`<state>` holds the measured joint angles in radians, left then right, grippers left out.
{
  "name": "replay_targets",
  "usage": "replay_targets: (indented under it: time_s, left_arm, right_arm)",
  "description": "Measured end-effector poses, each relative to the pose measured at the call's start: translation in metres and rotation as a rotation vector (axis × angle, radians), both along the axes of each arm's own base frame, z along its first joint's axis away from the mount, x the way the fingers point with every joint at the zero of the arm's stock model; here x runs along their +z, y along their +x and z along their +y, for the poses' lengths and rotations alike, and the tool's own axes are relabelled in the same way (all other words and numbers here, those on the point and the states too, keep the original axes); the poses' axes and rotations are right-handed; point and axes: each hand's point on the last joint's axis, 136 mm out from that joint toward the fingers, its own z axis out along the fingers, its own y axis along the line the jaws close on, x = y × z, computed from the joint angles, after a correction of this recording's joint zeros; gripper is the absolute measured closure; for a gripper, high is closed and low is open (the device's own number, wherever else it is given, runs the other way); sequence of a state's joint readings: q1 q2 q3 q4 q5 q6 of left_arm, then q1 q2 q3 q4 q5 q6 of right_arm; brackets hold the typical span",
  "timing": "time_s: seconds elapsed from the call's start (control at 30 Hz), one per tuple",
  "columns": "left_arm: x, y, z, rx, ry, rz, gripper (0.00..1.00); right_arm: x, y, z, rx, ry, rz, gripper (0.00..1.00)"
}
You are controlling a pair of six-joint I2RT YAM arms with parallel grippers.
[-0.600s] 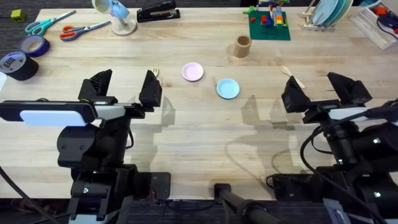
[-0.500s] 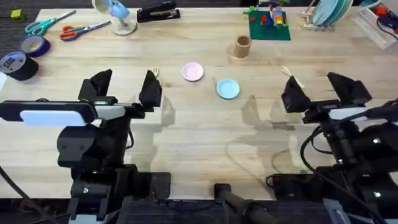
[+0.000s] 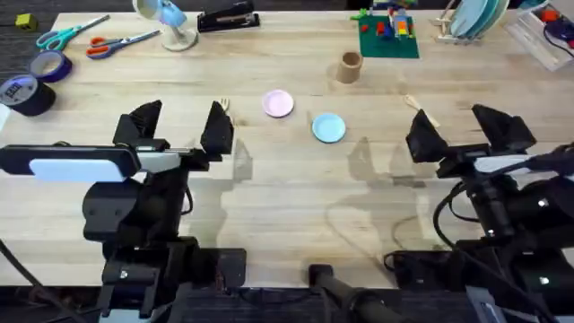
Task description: Pick up a utensil and set it on the pink plate, then put the other utensil in the container.
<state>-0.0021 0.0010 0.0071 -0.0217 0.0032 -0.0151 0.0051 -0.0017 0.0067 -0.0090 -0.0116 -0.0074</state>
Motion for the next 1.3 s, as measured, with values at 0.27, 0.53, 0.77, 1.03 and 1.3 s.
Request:
replay_targets:
  time_s: [0.27,0.53,0.77,1.03,1.3]
  left_arm:
    - [-0.001,0.0,0.0,0.0,0.0,0.004,0.008]
    - [-0.001,0.0,0.0,0.0,0.0,0.004,0.008]
    - [-0.001,0.0,0.0,0.0,0.0,0.003,0.007]
    - [-0.001,0.0,0.0,0.0,0.0,0.003,0.007]
    - [0.022,-0.011,0.0,0.001,-0.009,0.045,0.008]
  right_arm:
    - [0.0,0.0,0.0,0.0,0.0,0.0,0.007]
    - [0.0,0.0,0.0,0.0,0.0,0.0,0.007]
    - [0.0,0.0,0.0,0.0,-0.002,0.0,0.007]
    - [0.001,0.0,0.0,0.004,-0.049,-0.002,0.007]
    - [0.019,-0.004,0.001,0.008,-0.053,-0.02,0.007]
